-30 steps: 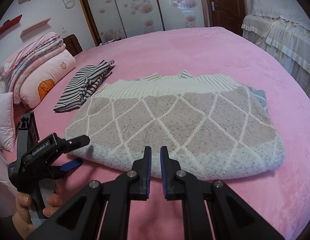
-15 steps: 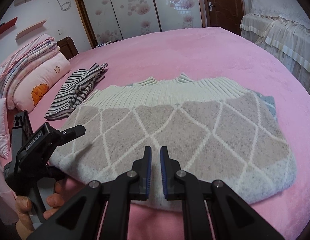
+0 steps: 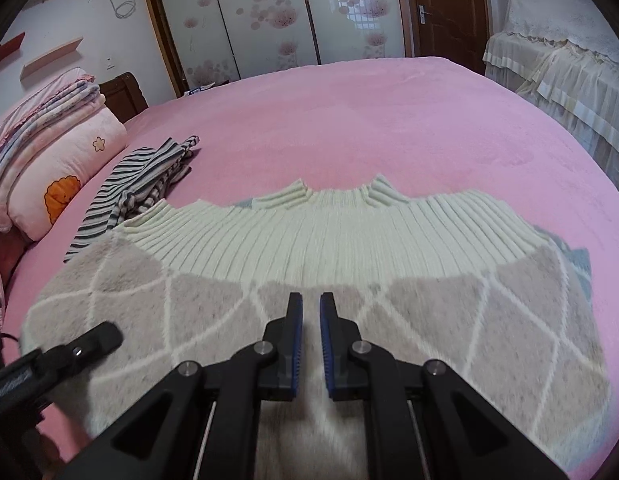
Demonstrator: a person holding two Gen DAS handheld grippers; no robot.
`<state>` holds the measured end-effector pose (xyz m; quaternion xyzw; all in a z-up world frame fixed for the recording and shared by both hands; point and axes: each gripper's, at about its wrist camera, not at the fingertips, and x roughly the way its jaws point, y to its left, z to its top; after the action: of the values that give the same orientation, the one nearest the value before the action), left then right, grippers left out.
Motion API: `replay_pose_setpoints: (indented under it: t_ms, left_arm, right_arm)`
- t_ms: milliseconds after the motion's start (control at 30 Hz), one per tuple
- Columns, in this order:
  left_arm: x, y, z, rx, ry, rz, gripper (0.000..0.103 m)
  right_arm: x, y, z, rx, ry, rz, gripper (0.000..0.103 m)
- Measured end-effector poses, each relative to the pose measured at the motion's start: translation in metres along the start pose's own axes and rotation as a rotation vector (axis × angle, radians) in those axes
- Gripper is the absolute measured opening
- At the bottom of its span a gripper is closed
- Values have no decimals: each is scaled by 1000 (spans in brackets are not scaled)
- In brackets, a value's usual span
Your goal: Fold small clothes
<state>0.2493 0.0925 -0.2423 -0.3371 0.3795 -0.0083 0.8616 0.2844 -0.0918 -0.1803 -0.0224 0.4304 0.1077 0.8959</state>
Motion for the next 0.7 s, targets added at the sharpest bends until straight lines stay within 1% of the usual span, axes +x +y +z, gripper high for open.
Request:
replay_pose_setpoints:
  t_ms: [33, 100, 133, 200, 233, 333, 400, 533, 700]
  left_arm:
    - [-5, -4, 1, 12, -10, 2, 22]
    - [-10, -17, 2, 49, -31, 12, 22]
    - [-13, -22, 3, 67, -36, 18, 22]
    - [-16, -40, 3, 121, -53, 41, 22]
    - [-23, -41, 3, 141, -60, 46, 22]
    - [-39, -51, 2, 202, -83, 52, 22]
    - [-42, -68, 2, 237, -89, 49, 22]
    - [-45, -105, 1, 305, -97, 42, 22]
    - [-38, -159, -13, 422, -99, 27, 22]
  right_arm:
    - [7, -1, 2, -9, 22, 5, 9]
    - [25, 0, 0, -31, 99, 1, 9]
    - [30, 0, -2, -52, 114, -2, 9]
    - [30, 2, -4, -79, 106, -5, 9]
    - [28, 1, -4, -78, 108, 2, 9]
    - [10, -13, -2, -13, 102, 79, 9]
    - [-6, -24, -3, 20, 78, 105, 9]
    - [-36, -49, -8, 54, 36, 110, 9]
    - [-74, -98, -25, 120, -4, 84, 9]
